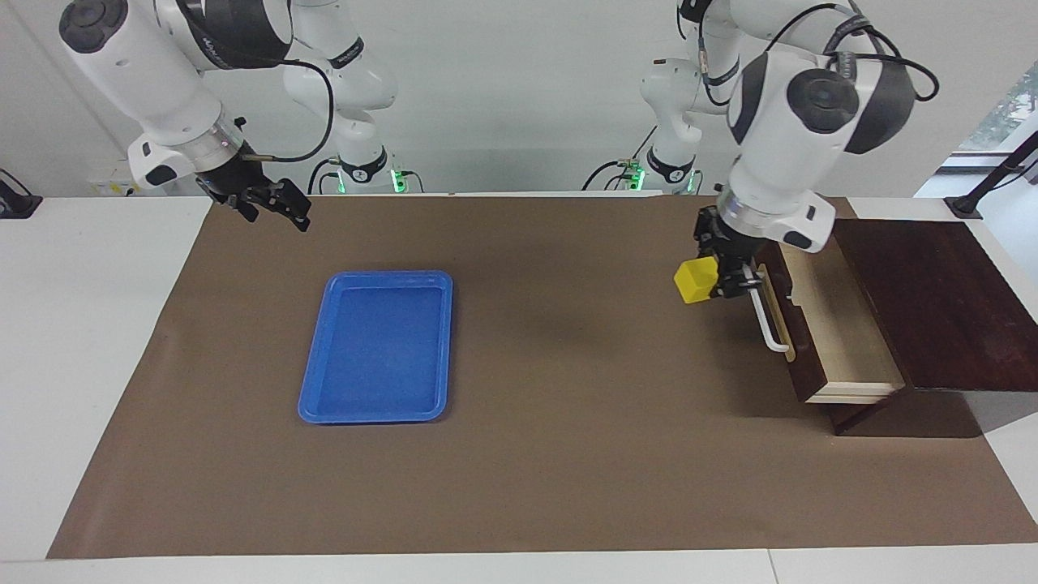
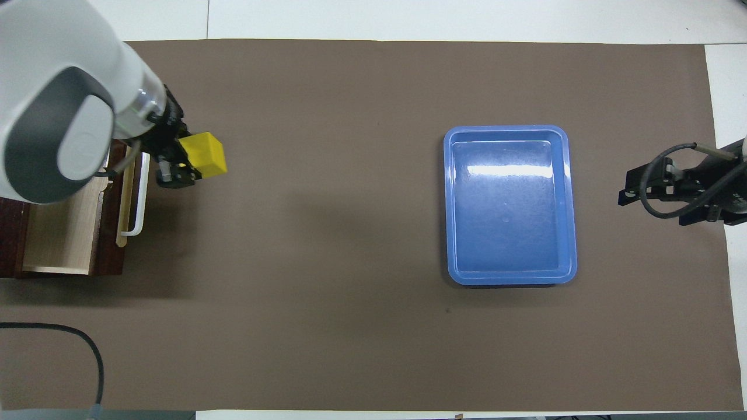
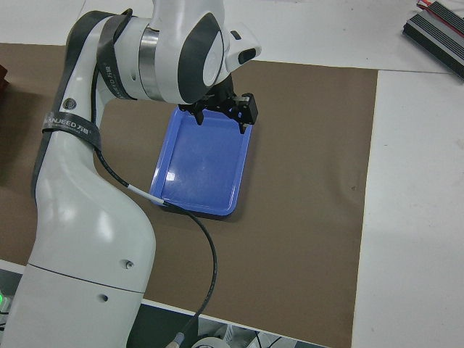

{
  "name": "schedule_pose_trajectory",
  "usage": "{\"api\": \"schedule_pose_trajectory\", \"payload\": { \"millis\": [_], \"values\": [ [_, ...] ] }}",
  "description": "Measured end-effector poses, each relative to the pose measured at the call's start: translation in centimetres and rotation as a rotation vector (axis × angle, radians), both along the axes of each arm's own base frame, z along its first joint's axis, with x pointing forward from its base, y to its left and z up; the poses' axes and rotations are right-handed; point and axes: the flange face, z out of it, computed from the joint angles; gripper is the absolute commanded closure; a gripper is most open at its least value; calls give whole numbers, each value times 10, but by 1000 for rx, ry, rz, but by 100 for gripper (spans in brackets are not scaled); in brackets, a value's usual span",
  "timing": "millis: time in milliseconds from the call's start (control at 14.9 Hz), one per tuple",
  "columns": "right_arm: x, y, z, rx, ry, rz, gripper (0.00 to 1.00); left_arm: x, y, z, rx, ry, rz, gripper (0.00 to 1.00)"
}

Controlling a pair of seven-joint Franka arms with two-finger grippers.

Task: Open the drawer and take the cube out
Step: 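Lift the cube with the left gripper while the right gripper approaches it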

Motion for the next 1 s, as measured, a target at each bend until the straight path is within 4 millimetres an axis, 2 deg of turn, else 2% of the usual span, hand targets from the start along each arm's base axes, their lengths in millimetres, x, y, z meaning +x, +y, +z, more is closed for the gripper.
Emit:
{"api": "schedule_pose_trajectory", "payload": {
  "millis": [201, 402, 535, 669, 1004],
  "values": [
    [14, 36, -38, 84, 88, -238, 0, -27, -57, 1, -21, 9, -9, 100],
    [37, 75, -91, 179, 188, -474, 0, -45, -97, 4, -37, -25, -27, 100],
    [46, 109, -123, 244, 246, -604, 0, -48, -109, 4, -51, -50, -36, 100],
    [47, 142, -145, 312, 323, -737, 0, -47, -113, 1, -58, -60, -40, 100],
    [52, 219, -176, 424, 485, -960, 0, -45, -111, -1, -59, -65, -35, 100]
  ]
}}
